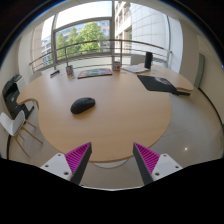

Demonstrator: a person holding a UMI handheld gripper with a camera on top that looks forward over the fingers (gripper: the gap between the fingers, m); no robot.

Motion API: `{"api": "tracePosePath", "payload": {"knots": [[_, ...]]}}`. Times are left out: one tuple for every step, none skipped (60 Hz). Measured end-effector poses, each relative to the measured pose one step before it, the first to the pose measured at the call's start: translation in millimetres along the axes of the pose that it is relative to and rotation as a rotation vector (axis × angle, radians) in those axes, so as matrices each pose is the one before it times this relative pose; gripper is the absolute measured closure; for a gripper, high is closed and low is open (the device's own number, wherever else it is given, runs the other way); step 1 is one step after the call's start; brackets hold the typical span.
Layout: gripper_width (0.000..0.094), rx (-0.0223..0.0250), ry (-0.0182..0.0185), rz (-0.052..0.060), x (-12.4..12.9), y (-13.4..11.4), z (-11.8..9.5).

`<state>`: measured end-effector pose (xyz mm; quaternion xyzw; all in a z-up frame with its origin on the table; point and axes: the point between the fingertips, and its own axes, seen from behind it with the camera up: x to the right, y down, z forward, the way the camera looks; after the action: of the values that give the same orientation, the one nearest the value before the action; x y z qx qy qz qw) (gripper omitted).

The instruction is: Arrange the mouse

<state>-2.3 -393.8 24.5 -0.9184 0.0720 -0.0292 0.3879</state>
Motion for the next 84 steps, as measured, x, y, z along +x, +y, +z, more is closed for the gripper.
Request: {"api": "tracePosePath", "payload": {"knots": [[0.0085,0.00338,-0.00695,-0.0003,-9.09,-1.19,6.56],[0.0086,0.0019,-0.00568,-0.0001,-9.29,-0.98,6.47],[0.0085,0.00121,-0.00639,-0.0011,-8.89,-1.65,6.8],[0.0085,0.00247,-0.00759,-0.001,-9.08,-1.97,7.04],[0.0083,0.00472,-0.00758,-0.0012,-8.74,-3.03,6.77],[0.0084,0.00604,-0.00632,-0.0004,-8.24,-4.05,6.55],[0.0084,0.00581,-0.00549,0.0012,-8.09,-3.9,6.66],[0.0084,0.00588,-0.00591,0.0017,-7.68,-3.33,6.16],[0.0083,0.0056,-0.00637,0.0014,-7.3,-3.79,6.53],[0.0084,0.00491,-0.00663,0.0005,-6.29,-3.23,5.95],[0.0084,0.00517,-0.00603,0.0002,-6.39,-3.84,6.18],[0.0084,0.00528,-0.00503,0.0,-5.85,-4.09,6.04],[0.0085,0.00474,-0.00383,-0.0009,-5.19,-4.12,5.92],[0.0085,0.00365,-0.00181,-0.0012,-4.61,-3.13,6.22],[0.0084,0.0016,0.00013,-0.0023,-3.77,-2.84,6.01],[0.0085,0.00017,0.00183,-0.0019,-2.56,-2.46,6.41],[0.0086,-0.0008,0.00321,-0.0014,-2.1,-2.23,6.2],[0.0083,-0.00092,0.00212,-0.0001,-1.86,-2.75,5.98],[0.0083,-0.00093,0.00109,0.0015,-2.22,-2.75,5.66],[0.0085,-0.00098,0.00003,0.0033,-2.3,-2.86,5.01],[0.0086,-0.0013,-0.00047,0.0038,-1.73,-2.99,5.36],[0.0086,-0.001,0.00014,0.0042,-2.51,-2.65,5.13],[0.0086,-0.00202,0.00173,0.004,-1.28,-2.33,4.84],[0.0086,0.00392,0.00523,0.0006,0.2,-4.1,3.73],[0.0087,0.00722,0.00647,-0.0029,0.29,-4.98,3.73],[0.0086,0.00181,0.00315,-0.0016,-0.64,-3.17,3.43],[0.0089,-0.00136,-0.00063,-0.0003,-1.6,-3.36,3.73],[0.0095,-0.00233,-0.00086,0.0026,-3.95,-2.89,2.7],[0.0097,-0.0007,-0.00118,0.0032,-0.87,-3.06,2.92],[0.0097,0.00231,-0.00041,0.0036,-0.47,-3.58,2.28],[0.0089,0.00097,0.00229,0.0057,0.61,-2.76,2.69],[0.0089,-0.00029,0.00376,0.0045,0.33,-2.85,2.9],[0.009,-0.0015,-0.00044,0.0049,-1.38,-2.07,3.1],[0.0097,0.00031,-0.0004,0.0029,-1.2,-2.66,2.46],[0.0103,0.00025,-0.00097,0.001,-1.08,-2.45,2.45],[0.0105,-0.00075,-0.00158,0.0002,3.02,-6.11,10.91],[0.0107,-0.00044,0.00314,0.0011,-4.04,3.17,-3.56],[0.0108,0.00021,0.00108,0.0011,-1.22,-1.44,1.23],[0.0111,-0.00053,0.00099,-0.0003,-1.42,-1.05,1.38],[0.0119,-0.00022,0.00186,-0.0019,-1.22,-1.69,2.02],[0.0132,0.00029,0.00364,-0.0039,-0.76,-1.4,2.3],[0.0145,-0.00083,0.00425,-0.0056,-0.69,-0.91,2.06],[0.0164,-0.00035,0.00604,-0.0074,-0.49,-0.96,2.1],[0.0187,0.00099,0.00818,-0.0089,-0.23,-0.54,1.9],[0.0209,-0.00128,0.00643,-0.0081,5.22,-1.32,0.34],[0.0228,0.00101,0.01057,-0.0087,-1.26,-0.14,3.18],[0.0253,0.0009,0.00938,-0.0096,-0.16,-0.57,2.04],[0.0276,0.00273,0.00073,-0.0083,0.16,-2.99,3.43],[0.0306,0.00623,-0.00348,-0.0043,-2.12,-1.16,0.58],[0.0349,0.00053,-0.00601,-0.0022,-2.25,-0.12,1.47],[0.04,0.00115,-0.00813,0.0006,-2.77,-0.53,1.15],[0.0417,0.00257,-0.01044,-0.0008,-3.18,-0.97,0.89],[0.0418,-0.0018,-0.00587,-0.0019,-1.59,0.22,0.49],[0.0433,-0.00084,0.0001,-0.0067,-0.26,-0.26,0.51],[0.0445,-0.00121,0.00038,-0.0094,0.11,-0.61,0.88],[0.0458,-0.00321,-0.00135,-0.0085,-0.18,-0.85,-0.11],[0.0471,-0.00101,-0.00564,-0.0038,1.02,-1.55,-1.3],[0.0485,-0.00177,-0.00449,-0.0018,-0.6,0.61,0.0],[0.0502,-0.00191,-0.0049,0.0001,-0.73,0.05,0.33],[0.0509,-0.0029,-0.00554,-0.0002,-0.63,0.08,0.43],[0.0519,-0.00422,-0.00575,-0.0022,-0.36,-0.04,0.22],[0.0534,-0.00429,-0.00692,-0.0051,-0.31,-0.36,0.19],[0.0538,-0.0039,-0.00929,-0.0062,-0.27,-0.91,0.04],[0.0549,0.00025,-0.01095,-0.0044,-0.95,-2.25,-0.22],[0.055,0.00349,-0.01055,-0.0031,-1.59,-1.98,-0.8],[0.0551,0.00318,-0.01375,-0.003,-0.03,-3.07,-1.36],[0.0564,0.00511,-0.01685,-0.0055,-0.88,-4.52,-2.01],[0.0565,0.00816,-0.01536,-0.0045,-0.47,-6.05,-2.67],[0.0565,0.01328,-0.01241,-0.0015,0.87,-8.03,-3.22],[0.0564,0.01637,-0.01073,-0.0006,1.09,-9.13,-3.93],[0.0565,0.01644,-0.01389,-0.0016,1.04,-9.79,-4.44],[0.0565,0.01598,-0.01851,-0.001,0.6,-10.0,-4.59],[0.0566,0.01792,-0.01751,0.0031,-0.95,-11.1,-4.39],[0.0564,0.02293,-0.01633,0.006,2.8,-12.47,-5.48],[0.0565,0.02399,-0.01329,0.0055,3.24,-13.56,-4.87],[0.0564,0.02115,-0.01414,0.0001,4.02,-13.8,-4.54],[0.0565,0.01932,-0.01516,-0.0031,4.0,-13.82,-4.42],[0.0566,0.02274,-0.01328,-0.0016,5.32,-14.83,-3.91],[0.0566,0.02734,-0.00949,0.0037,7.05,-16.56,-3.53],[0.0566,0.02763,-0.0058,0.0054,6.63,-15.67,-2.54],[0.0566,0.01979,-0.007,0.0038,6.04,-20.74,-1.81],[0.0566,0.02072,-0.00595,-0.0012,11.3,-11.62,-0.23],[0.0566,0.02135,-0.00529,-0.0001,11.12,-14.14,-1.94],[0.0565,0.02172,-0.00134,0.0012,12.97,-14.12,-1.03]]}}
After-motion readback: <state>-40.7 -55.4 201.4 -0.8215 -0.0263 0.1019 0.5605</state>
